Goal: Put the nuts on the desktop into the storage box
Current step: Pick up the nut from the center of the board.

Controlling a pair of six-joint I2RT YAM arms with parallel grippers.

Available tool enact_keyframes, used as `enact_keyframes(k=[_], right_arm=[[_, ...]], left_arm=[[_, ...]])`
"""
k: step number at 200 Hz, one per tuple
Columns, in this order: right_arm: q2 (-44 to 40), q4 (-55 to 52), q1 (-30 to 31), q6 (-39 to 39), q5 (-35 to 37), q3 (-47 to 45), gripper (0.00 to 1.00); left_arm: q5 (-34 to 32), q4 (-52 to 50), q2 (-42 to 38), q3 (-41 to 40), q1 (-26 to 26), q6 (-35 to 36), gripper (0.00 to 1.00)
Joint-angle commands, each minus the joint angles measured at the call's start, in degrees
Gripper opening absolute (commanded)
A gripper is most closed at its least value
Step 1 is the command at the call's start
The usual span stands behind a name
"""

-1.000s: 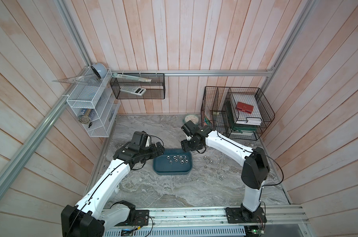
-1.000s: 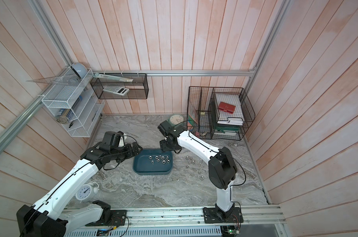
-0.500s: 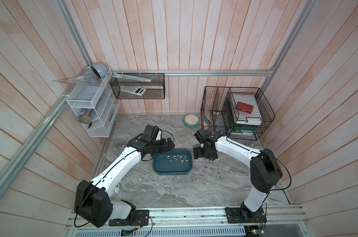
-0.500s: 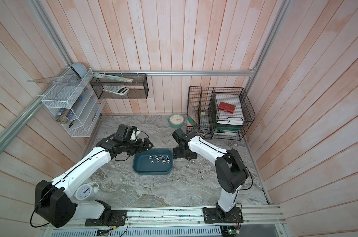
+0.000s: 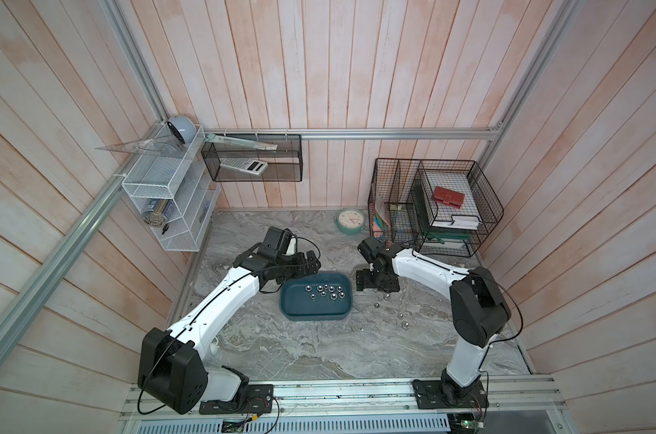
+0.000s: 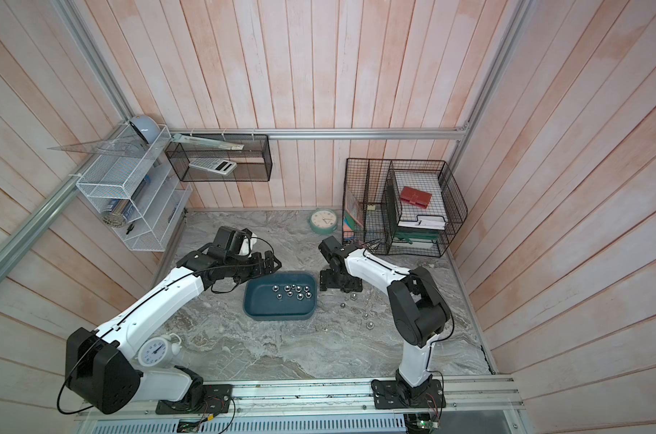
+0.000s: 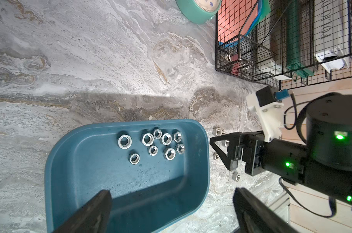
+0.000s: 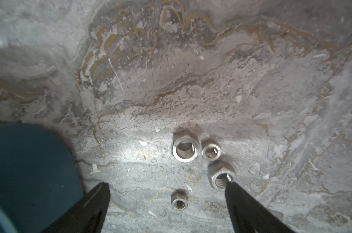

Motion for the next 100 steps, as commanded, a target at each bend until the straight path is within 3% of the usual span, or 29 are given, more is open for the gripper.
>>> enact_keyframes(k=[1,23,64,100], right_arm=[[1.4,0.6,-1.0,1.1,-0.6,2.2,0.85],[2.7,0.7,-1.2,1.3,-0.9,3.2,0.71],[4.4,0.2,-1.5,1.7,-1.3,3.7,0.51],[4.5,0.5,-2.0,1.9,-1.6,2.9,0.45]], left_arm=[[-0.2,-0.4,0.3,1.5,-0.2,1.1,1.0],[-0.3,-0.6,0.2,1.2,-0.2,1.1,1.0],[-0.8,-1.0,-0.2,1.0,-0.2,1.1,1.0],[-0.4,-0.4,-0.4,0.7,-0.2,0.9,1.0]])
